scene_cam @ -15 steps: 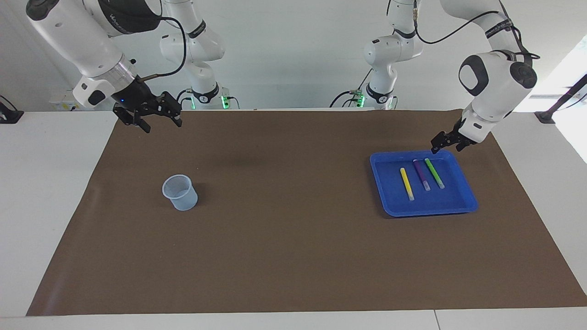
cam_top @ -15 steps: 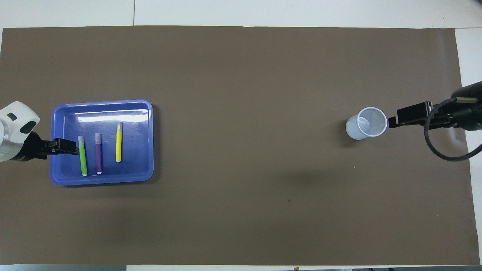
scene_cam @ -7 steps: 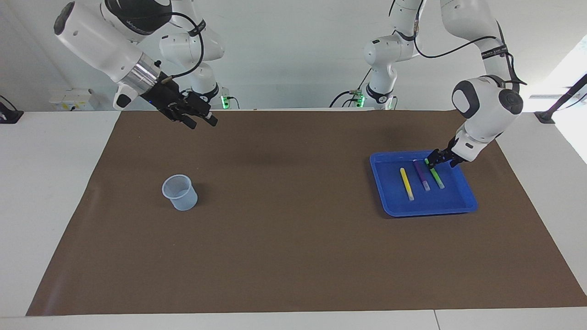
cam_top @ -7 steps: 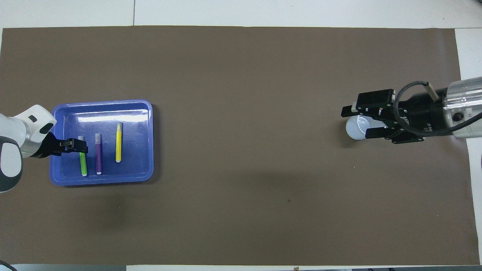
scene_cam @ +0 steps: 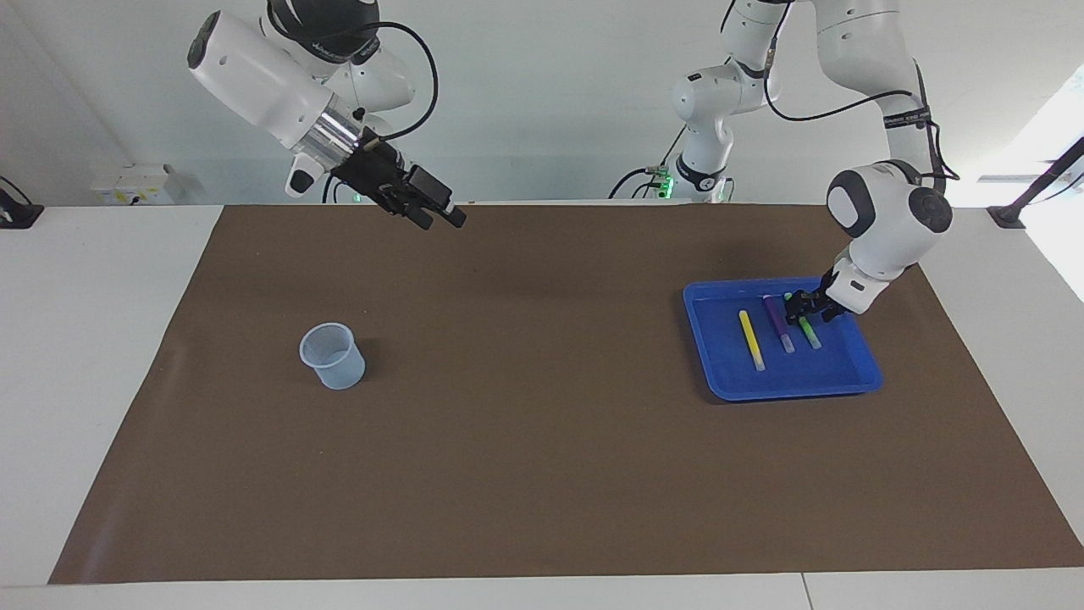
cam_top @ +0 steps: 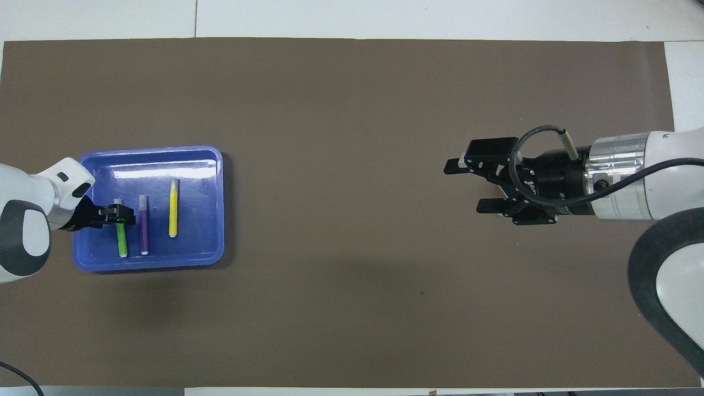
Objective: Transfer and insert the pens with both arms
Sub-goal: 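Lift the green pen with the left gripper while the right gripper approaches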
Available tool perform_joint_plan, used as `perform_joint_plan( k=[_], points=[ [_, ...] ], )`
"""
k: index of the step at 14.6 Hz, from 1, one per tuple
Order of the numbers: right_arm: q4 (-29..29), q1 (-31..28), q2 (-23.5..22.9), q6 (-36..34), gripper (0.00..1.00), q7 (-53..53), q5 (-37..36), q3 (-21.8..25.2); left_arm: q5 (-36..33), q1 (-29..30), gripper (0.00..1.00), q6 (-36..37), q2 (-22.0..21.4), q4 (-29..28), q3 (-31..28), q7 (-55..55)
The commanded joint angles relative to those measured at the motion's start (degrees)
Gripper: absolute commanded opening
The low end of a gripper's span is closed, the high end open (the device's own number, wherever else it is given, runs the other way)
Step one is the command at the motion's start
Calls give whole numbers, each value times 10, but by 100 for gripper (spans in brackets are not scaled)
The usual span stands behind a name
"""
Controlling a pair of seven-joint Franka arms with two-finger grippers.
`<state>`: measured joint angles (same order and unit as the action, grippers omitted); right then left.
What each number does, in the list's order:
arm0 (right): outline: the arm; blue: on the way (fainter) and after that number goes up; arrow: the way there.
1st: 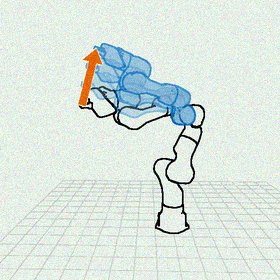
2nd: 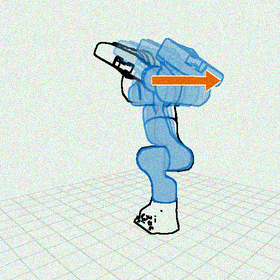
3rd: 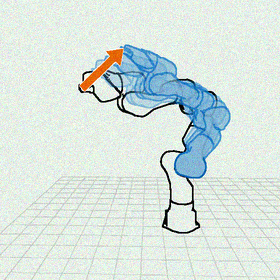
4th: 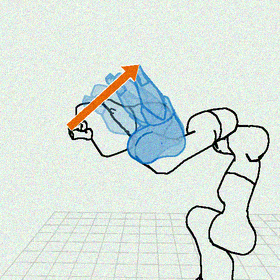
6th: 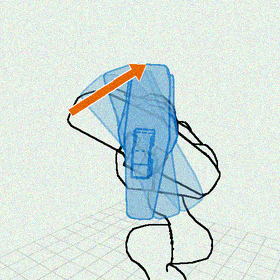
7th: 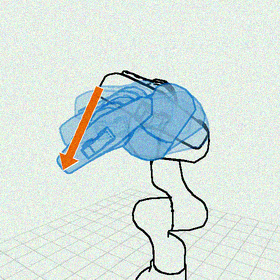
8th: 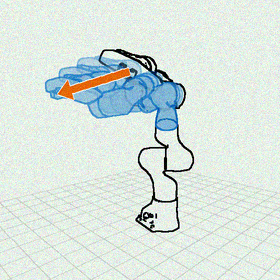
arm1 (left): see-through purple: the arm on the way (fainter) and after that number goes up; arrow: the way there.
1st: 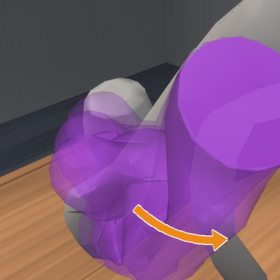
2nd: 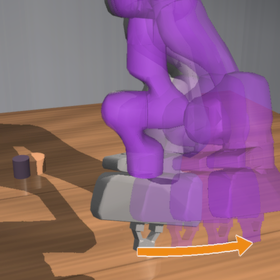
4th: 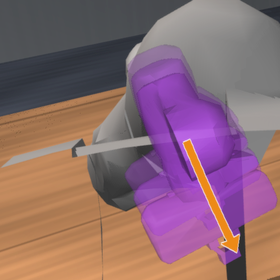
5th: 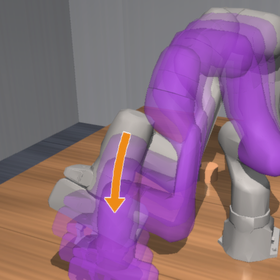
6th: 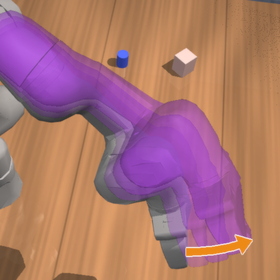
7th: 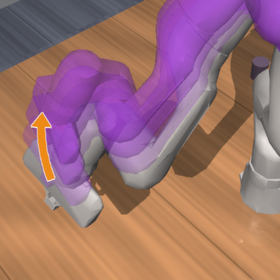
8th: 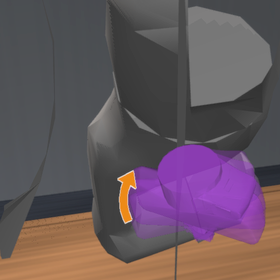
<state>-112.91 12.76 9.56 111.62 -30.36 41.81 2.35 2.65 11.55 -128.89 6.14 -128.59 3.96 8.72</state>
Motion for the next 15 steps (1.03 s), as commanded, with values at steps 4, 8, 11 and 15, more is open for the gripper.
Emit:
perform_joint_plan(
  k=[4,8,11,15],
  points=[
    [-20,14,13,47,100,1,15,-9,-4,8,67,-29,12,-11,3,7],
    [-19,14,13,49,100,3,15,-9,-5,8,41,-29,12,-13,3,6],
    [-19,14,12,66,100,3,15,-11,-4,7,6,-32,12,-13,3,5],
    [-15,25,10,76,100,-2,19,-27,-4,8,0,-32,12,-12,3,4]
  ],
)
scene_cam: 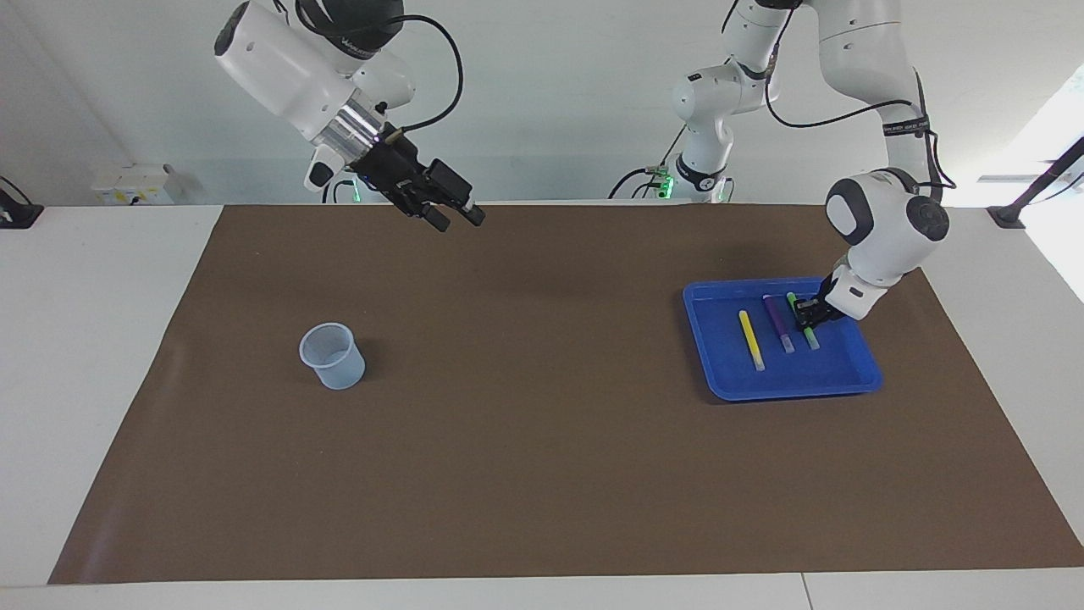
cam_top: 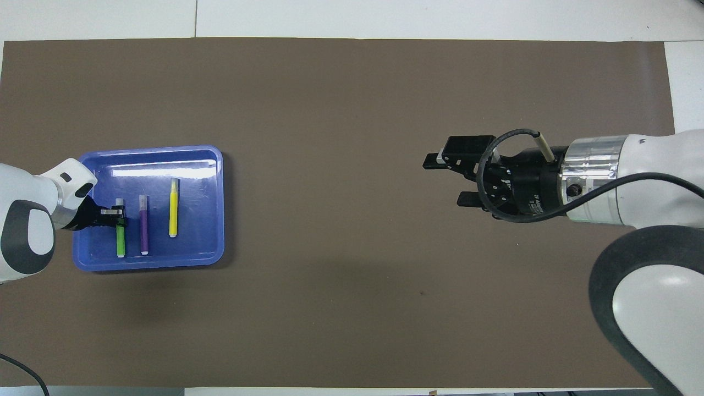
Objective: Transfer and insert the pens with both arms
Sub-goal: 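Lift the green pen with the left gripper while the right gripper approaches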
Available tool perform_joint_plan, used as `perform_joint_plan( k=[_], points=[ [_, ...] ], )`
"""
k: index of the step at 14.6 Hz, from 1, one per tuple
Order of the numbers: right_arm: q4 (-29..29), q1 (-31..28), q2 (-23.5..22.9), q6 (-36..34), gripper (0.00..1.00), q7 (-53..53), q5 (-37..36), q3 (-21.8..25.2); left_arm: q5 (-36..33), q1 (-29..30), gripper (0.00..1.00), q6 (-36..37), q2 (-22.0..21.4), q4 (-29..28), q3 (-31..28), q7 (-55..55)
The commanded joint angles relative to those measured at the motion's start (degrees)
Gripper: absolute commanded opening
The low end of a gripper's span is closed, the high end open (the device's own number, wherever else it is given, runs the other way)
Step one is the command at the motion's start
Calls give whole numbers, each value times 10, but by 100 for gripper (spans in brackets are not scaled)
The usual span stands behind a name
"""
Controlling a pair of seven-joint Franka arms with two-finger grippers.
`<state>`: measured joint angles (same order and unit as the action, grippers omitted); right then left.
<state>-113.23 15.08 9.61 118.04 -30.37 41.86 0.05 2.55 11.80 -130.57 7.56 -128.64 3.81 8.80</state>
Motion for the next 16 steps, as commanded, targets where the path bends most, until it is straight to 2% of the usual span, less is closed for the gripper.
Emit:
perform_joint_plan(
  k=[1,3,5,9,13,16],
  points=[
    [-12,3,10,17,100,-3,19,-10,-4,5,0,-15,-1,-12,5,3],
    [-18,2,8,65,100,-16,19,-15,-4,5,0,-11,0,-4,5,1],
    [-16,2,2,75,100,-21,20,-15,-4,4,0,2,5,15,5,-1],
    [-12,2,-1,76,100,-38,40,-15,-4,-9,0,110,5,103,8,-39],
    [-12,6,-6,78,100,-43,50,-27,11,-63,0,242,5,214,10,-212],
    [-12,12,-14,117,100,-68,66,-33,74,-99,0,327,3,288,10,-386]
  ],
)
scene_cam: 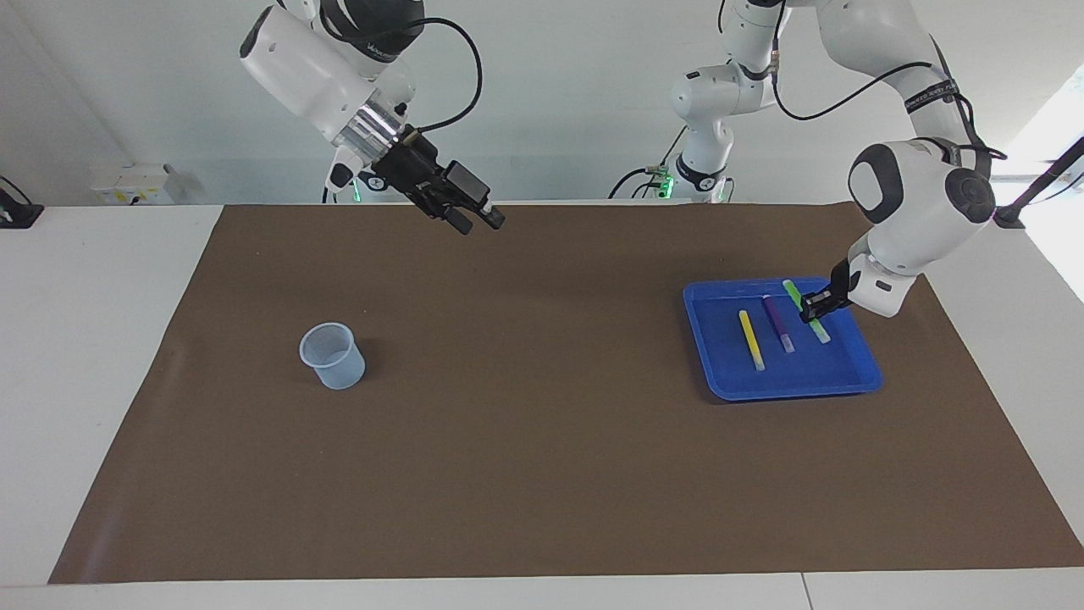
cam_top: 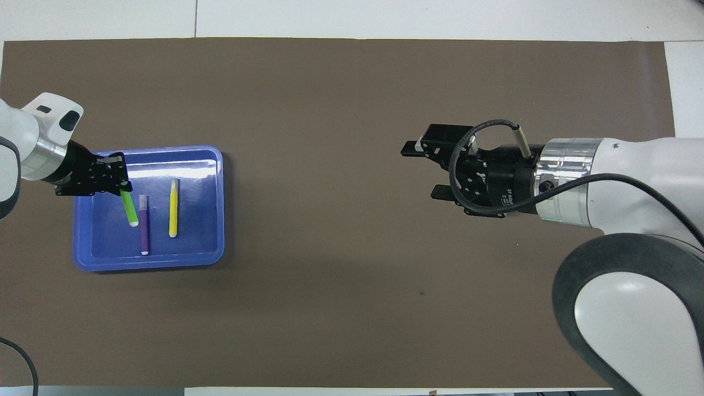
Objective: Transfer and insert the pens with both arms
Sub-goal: 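Lift the green pen with the left gripper while the right gripper approaches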
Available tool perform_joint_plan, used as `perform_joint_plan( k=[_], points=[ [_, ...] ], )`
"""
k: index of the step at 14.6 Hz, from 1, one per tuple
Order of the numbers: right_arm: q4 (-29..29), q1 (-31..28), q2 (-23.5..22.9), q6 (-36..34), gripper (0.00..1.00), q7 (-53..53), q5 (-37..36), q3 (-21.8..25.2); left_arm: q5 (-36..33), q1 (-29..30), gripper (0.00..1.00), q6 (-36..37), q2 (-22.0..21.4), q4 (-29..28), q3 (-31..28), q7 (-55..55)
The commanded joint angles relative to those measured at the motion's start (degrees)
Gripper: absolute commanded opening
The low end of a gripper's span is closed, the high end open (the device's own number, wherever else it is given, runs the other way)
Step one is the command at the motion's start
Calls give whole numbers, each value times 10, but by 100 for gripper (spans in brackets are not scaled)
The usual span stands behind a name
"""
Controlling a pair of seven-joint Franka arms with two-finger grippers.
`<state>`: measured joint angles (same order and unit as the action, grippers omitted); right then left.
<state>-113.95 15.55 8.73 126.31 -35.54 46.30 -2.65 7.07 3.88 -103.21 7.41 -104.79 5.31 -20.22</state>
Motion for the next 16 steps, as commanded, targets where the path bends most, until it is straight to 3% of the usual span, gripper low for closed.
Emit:
perform_joint_plan(
  k=[1,8,12,16],
  points=[
    [-6,23,-8,45,100,-19,23,-10,49,-29,0,67,-1,58,-4,-151],
    [-12,28,-5,47,100,-16,22,-9,234,-77,0,63,-43,61,11,-507],
    [-13,33,-4,50,100,-19,22,-10,314,-87,0,7,-56,28,42,-633],
    [-27,33,1,53,100,-13,22,-11,375,-148,0,-90,-77,-28,42,-721]
  ],
)
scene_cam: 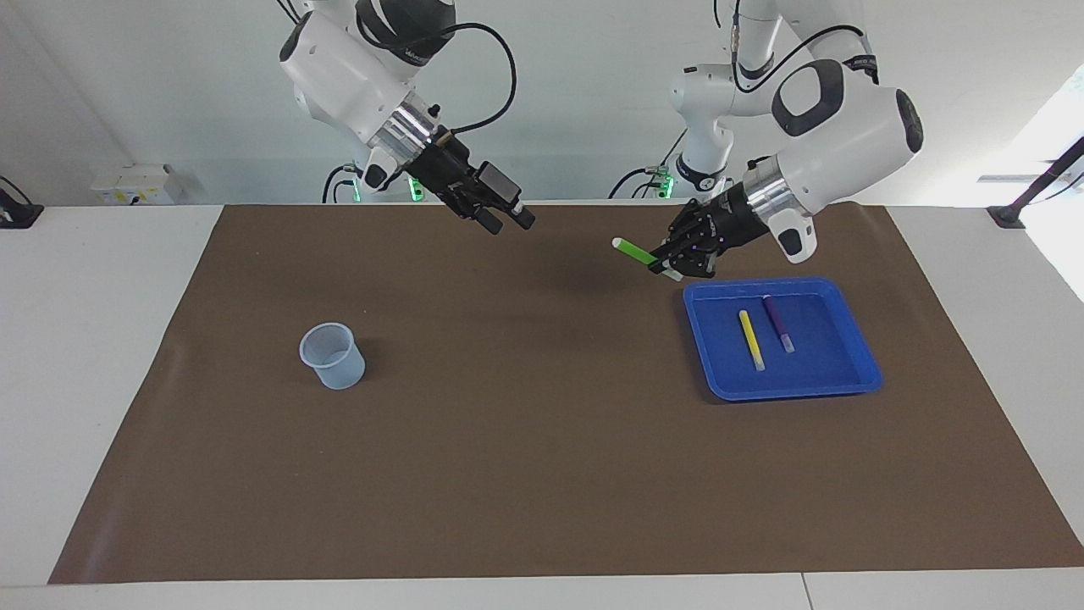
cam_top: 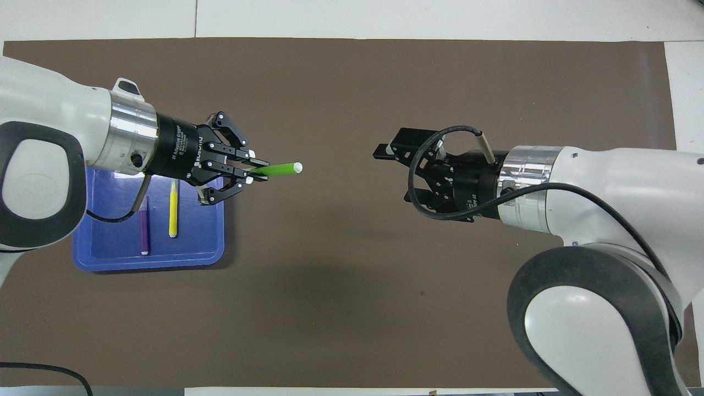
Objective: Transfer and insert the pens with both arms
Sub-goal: 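Hold the green pen out while the right gripper grasps its tip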
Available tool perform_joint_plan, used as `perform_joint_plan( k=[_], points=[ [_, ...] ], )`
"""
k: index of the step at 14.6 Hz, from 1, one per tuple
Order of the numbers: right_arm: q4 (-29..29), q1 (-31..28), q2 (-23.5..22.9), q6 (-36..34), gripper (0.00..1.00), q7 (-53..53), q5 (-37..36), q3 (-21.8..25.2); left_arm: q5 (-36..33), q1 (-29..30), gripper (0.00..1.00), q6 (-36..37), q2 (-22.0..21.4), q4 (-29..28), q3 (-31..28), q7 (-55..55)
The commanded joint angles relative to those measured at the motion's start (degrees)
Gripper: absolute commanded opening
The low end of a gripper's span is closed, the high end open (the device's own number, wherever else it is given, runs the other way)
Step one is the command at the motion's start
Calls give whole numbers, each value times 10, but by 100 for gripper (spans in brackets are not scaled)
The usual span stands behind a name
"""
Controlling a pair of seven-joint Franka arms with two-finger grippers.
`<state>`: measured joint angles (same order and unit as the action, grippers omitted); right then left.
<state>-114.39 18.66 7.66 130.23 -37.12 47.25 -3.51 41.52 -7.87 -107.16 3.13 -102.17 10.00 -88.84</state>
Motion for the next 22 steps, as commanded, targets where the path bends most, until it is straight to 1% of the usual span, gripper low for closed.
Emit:
perform_joint_plan(
  k=[1,3,4,5,6,7,11,14,15,19,21,22],
  points=[
    [-23,2,12,20,100,4,13,-2,52,-40,0,-60,-43,-69,-5,-35],
    [-23,2,12,23,99,0,13,-3,90,-51,0,-85,-54,-91,-5,-41],
    [-23,8,12,23,99,-1,13,-4,97,-58,0,-98,-57,-95,-5,-48],
    [-24,20,12,34,100,-3,13,-4,98,-69,0,-113,-57,-100,-5,-53],
    [-25,28,11,65,100,-4,13,-4,103,-73,0,-130,-59,-106,-5,-62],
    [-34,37,11,78,100,-1,12,-4,117,-82,0,-145,-64,-115,-5,-66],
    [-40,44,12,78,100,18,-1,-4,141,-98,0,-183,-77,-135,-5,-77],
    [-40,44,10,74,100,77,-29,-5,143,-104,0,-187,-77,-136,-5,-82],
    [-39,44,10,75,99,78,-29,-5,143,-104,0,-187,-77,-136,-5,-83],
    [-35,62,6,92,88,78,-29,-7,144,-105,0,-194,-77,-136,-5,-88],
    [-24,67,-12,114,87,77,-30,-9,144,-106,0,-195,-77,-136,-5,-89],
    [-18,77,-19,121,85,76,-30,-9,144,-108,0,-195,-77,-136,-5,-91]
  ],
)
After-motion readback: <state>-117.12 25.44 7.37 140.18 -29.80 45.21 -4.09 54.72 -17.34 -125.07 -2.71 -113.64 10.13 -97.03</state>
